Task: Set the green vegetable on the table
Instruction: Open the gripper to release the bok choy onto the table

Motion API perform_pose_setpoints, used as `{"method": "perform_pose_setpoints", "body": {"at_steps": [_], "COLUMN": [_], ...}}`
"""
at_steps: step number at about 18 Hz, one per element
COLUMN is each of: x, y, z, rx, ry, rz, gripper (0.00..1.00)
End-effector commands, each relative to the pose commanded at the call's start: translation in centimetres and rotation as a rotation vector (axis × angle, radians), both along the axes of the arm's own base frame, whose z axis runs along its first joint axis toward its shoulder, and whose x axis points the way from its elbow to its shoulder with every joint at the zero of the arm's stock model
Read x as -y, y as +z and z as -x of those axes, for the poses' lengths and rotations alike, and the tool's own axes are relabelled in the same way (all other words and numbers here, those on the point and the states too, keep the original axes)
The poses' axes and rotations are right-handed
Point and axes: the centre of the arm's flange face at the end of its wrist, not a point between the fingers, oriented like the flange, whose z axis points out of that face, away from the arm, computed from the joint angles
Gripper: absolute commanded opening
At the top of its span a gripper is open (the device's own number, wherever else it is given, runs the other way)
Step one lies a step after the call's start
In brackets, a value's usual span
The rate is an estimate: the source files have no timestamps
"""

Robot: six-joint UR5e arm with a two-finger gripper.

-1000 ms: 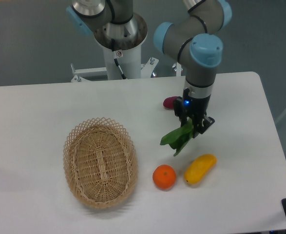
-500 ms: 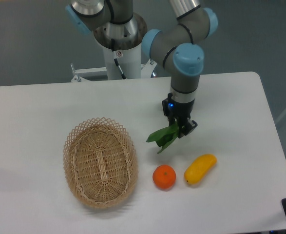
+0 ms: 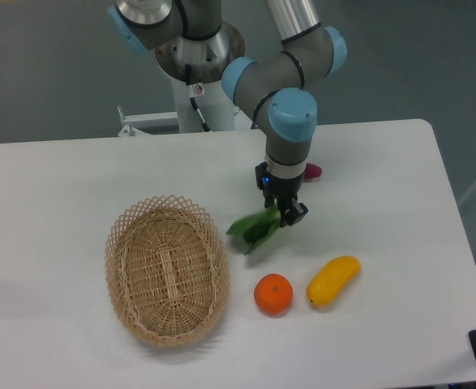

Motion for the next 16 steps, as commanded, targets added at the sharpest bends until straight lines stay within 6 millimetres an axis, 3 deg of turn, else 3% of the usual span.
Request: {"method": "perform_pose_setpoints", "body": {"at_steps": [5, 6, 11, 16], "x": [-0.8, -2.3, -5.5, -6.3], "y": [2.7, 5.2, 12.0, 18.6], "z": [1.2, 1.8, 4.7, 8.4], "rx": [-0.05, -0.086, -0.173, -0.221], "ry": [0.012, 0.056, 0.124, 0.147], "rz": [-0.033, -0.073, -0.187, -0.207], "gripper": [1.0, 1.0, 1.0, 1.0]}}
